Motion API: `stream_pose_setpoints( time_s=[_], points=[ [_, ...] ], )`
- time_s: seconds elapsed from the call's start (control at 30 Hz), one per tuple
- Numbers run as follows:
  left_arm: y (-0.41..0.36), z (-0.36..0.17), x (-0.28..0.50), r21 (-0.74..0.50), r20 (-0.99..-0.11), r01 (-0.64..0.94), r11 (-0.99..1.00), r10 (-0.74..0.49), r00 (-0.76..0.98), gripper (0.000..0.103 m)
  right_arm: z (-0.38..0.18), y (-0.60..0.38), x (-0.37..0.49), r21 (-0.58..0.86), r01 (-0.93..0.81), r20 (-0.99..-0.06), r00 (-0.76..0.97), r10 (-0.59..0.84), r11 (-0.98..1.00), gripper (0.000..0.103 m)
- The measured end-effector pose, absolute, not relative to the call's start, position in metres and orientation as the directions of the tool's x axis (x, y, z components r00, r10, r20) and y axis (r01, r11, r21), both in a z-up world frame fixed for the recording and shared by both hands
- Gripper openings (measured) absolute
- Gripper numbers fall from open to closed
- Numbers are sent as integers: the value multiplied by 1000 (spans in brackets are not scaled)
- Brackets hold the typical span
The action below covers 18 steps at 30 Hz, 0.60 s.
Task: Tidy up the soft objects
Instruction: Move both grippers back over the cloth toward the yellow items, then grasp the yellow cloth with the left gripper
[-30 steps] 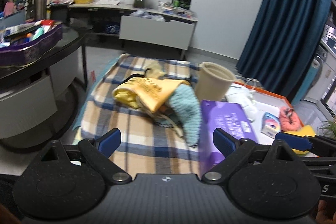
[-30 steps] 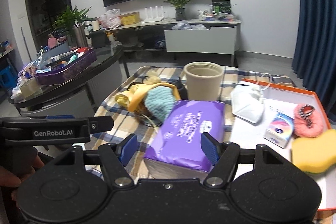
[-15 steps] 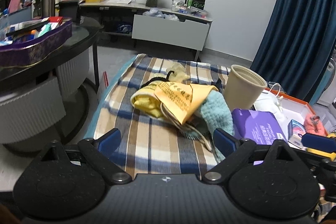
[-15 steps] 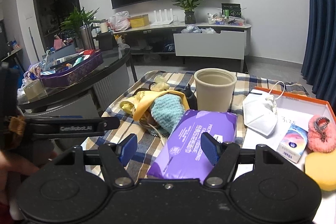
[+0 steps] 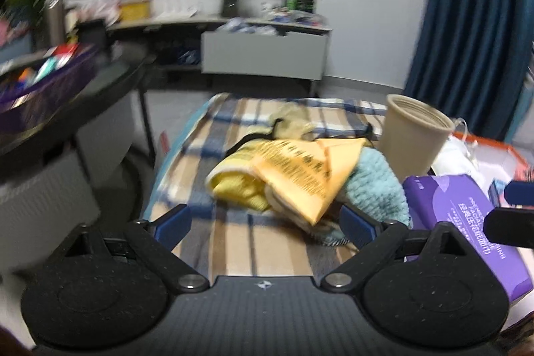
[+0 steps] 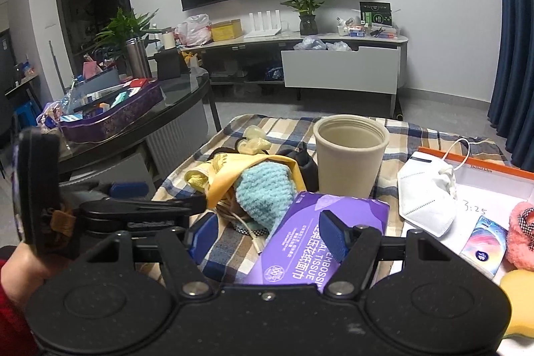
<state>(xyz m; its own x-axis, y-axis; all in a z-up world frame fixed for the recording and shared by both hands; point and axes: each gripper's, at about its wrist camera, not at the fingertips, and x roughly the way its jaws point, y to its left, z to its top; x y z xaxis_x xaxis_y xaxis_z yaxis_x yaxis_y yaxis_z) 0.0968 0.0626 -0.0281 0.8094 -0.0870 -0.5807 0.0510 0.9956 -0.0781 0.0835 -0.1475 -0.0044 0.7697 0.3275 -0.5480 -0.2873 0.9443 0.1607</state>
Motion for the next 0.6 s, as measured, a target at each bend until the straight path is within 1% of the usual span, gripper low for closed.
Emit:
stream_pose_setpoints(
  time_s=[0.17, 0.3, 0.43, 0.5, 0.53, 0.57, 0.6],
  points=[
    [37, -33, 114, 42, -563, 157, 987, -106, 820, 101, -8, -159, 90, 175, -261, -559, 768, 314, 949, 79],
    [27, -43, 127, 144, -555, 150, 978, -45, 831, 101, -7, -169, 93, 188, -241, -554, 775, 305, 952, 79],
    [32, -48, 140, 172, -563, 157, 972, -34, 826, 100, -5, -175, 96, 204, -234, -545, 779, 309, 951, 79],
    [35, -48, 142, 184, -558, 141, 973, -15, 830, 96, -5, -174, 97, 215, -233, -542, 779, 314, 948, 79],
    [37, -47, 142, 183, -554, 136, 974, -13, 833, 91, -6, -174, 98, 219, -234, -542, 778, 318, 947, 79],
    [39, -45, 141, 170, -545, 128, 977, -15, 838, 79, -7, -174, 99, 221, -234, -543, 777, 319, 947, 79],
    [42, -43, 141, 151, -538, 122, 981, -22, 843, 72, -7, -174, 100, 222, -233, -545, 776, 318, 947, 79]
  ],
)
